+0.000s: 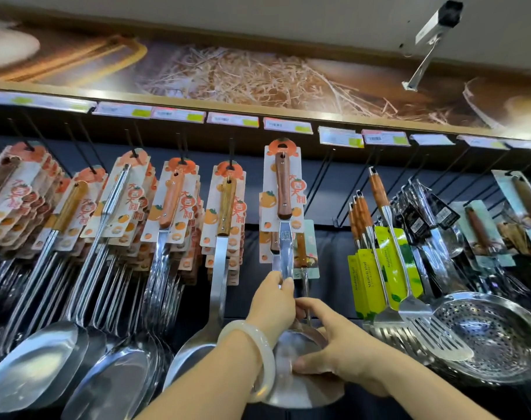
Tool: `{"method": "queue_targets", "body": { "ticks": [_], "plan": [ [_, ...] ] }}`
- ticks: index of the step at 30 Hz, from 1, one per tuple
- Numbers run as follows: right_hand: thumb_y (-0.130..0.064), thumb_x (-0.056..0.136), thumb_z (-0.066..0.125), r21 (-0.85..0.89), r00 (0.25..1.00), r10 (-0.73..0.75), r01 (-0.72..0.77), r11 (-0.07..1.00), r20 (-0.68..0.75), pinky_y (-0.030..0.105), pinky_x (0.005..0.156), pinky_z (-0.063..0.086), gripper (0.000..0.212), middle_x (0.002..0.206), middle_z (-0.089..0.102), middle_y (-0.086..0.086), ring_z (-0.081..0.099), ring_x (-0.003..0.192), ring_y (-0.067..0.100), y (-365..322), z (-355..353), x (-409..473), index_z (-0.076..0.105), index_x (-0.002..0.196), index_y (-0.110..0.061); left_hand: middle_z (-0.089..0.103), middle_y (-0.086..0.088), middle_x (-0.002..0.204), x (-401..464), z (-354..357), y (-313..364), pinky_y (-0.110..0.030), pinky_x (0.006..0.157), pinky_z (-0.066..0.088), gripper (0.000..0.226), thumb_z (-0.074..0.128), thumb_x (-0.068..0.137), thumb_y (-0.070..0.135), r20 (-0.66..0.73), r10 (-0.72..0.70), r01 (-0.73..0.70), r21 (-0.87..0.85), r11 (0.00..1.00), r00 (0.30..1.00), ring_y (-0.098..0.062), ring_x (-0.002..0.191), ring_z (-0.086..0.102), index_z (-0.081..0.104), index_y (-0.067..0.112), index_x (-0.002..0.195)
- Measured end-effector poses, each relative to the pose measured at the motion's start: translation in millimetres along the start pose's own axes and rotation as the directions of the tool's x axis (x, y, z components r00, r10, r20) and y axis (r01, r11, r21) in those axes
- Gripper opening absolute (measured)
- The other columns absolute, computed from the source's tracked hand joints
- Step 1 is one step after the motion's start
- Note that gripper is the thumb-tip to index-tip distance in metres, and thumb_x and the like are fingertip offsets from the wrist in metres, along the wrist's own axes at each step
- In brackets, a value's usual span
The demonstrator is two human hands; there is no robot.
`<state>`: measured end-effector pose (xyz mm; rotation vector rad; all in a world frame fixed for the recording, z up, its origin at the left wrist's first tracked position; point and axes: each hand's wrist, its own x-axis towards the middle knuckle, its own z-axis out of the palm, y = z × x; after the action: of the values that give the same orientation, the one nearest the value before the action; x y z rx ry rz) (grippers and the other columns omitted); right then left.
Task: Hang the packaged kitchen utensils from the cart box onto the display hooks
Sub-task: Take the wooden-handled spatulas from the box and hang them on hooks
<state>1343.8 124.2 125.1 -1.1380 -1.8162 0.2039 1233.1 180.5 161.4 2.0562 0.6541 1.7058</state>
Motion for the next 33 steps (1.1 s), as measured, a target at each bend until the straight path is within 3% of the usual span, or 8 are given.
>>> {"method": "queue_targets", "body": {
  "ticks": [6,10,16,19,23,27,30,33],
  "plan": [
    [0.003,0.069,0.075,0.002,1.000,0.022,-0.022,1.000,-0.007,0.042,0.084,0.057,0.067,0.104,0.066,0.008,0.067,0.095,0.030,-2.3,-7.1,7.6,0.046,0.103,-0.047,0.040,-0.002,0.070,14.9,2.4,3.8,-0.028,0.062,0.035,0.024,0.036,0.098,0.021,0.005,0.022,-0.022,0.043,0.999,1.000,-0.014,0.061,0.037,0.037,0.012,0.076],
    [-0.005,0.070,0.077,-0.071,0.996,0.077,-0.074,0.995,0.035,0.025,0.058,0.054,0.068,0.101,0.060,0.003,0.061,0.070,0.014,0.3,-7.1,9.6,0.042,0.118,-0.039,0.042,-0.002,0.067,18.3,7.2,-6.3,-0.028,0.062,0.037,0.029,0.036,0.098,0.020,0.020,-0.018,0.017,0.054,0.998,1.000,-0.015,0.060,0.041,0.036,0.017,0.069],
    [-0.023,0.070,0.077,-0.271,0.994,0.106,-0.103,0.957,-0.004,0.028,0.089,0.052,0.089,0.113,0.058,-0.003,0.061,0.097,0.016,13.9,1.4,21.4,0.021,0.137,-0.040,0.058,-0.016,0.086,18.2,5.6,-26.0,-0.042,0.079,0.052,0.010,0.039,0.097,0.021,0.053,-0.101,0.101,0.002,0.995,0.993,-0.029,0.075,0.060,0.046,0.014,0.094],
    [-0.027,0.071,0.076,-0.385,0.996,0.088,-0.072,0.920,0.025,0.028,0.091,0.050,0.079,0.109,0.060,-0.005,0.060,0.097,0.015,19.8,5.7,27.3,0.025,0.130,-0.041,0.060,-0.011,0.095,17.1,-1.1,-34.8,-0.036,0.076,0.049,0.032,0.044,0.095,0.018,0.138,-0.098,0.070,0.197,0.978,0.986,-0.024,0.082,0.060,0.036,0.013,0.126],
    [-0.021,0.069,0.075,-0.522,0.992,0.108,-0.059,0.851,0.064,0.026,0.097,0.047,0.071,0.125,0.056,-0.010,0.056,0.113,0.013,27.0,6.4,39.4,0.041,0.131,-0.030,0.059,-0.013,0.121,12.8,-8.8,-52.1,-0.038,0.093,0.050,0.086,0.052,0.089,0.011,0.257,-0.130,-0.051,0.596,0.801,0.958,-0.026,0.103,0.062,-0.008,0.032,0.147],
    [-0.007,0.072,0.069,-0.545,0.975,0.194,-0.106,0.832,0.107,0.023,0.068,0.054,0.050,0.099,0.063,-0.005,0.061,0.087,0.014,27.2,4.4,50.2,0.054,0.117,-0.025,0.058,-0.016,0.121,13.7,-7.9,-60.4,-0.039,0.094,0.050,0.093,0.054,0.090,0.014,0.302,-0.182,-0.076,0.676,0.733,0.936,-0.028,0.105,0.061,-0.019,0.033,0.146],
    [-0.004,0.073,0.066,-0.594,0.953,0.267,-0.134,0.794,0.142,0.021,0.051,0.053,0.033,0.077,0.060,-0.006,0.063,0.068,0.011,24.2,3.9,62.0,0.057,0.096,-0.026,0.053,-0.015,0.128,17.6,-4.9,-66.3,-0.039,0.100,0.045,0.076,0.050,0.091,0.012,0.326,-0.224,-0.067,0.686,0.724,0.918,-0.030,0.113,0.056,0.002,0.022,0.149],
    [-0.003,0.078,0.062,-0.682,0.932,0.338,-0.161,0.714,0.133,0.013,0.037,0.041,0.034,0.076,0.064,-0.002,0.057,0.043,0.002,20.7,4.5,76.2,0.060,0.108,-0.020,0.051,-0.015,0.134,21.4,-0.5,-70.0,-0.037,0.104,0.042,0.058,0.054,0.090,0.011,0.363,-0.257,-0.078,0.697,0.713,0.896,-0.031,0.122,0.052,0.028,0.009,0.141]
  ]
}}
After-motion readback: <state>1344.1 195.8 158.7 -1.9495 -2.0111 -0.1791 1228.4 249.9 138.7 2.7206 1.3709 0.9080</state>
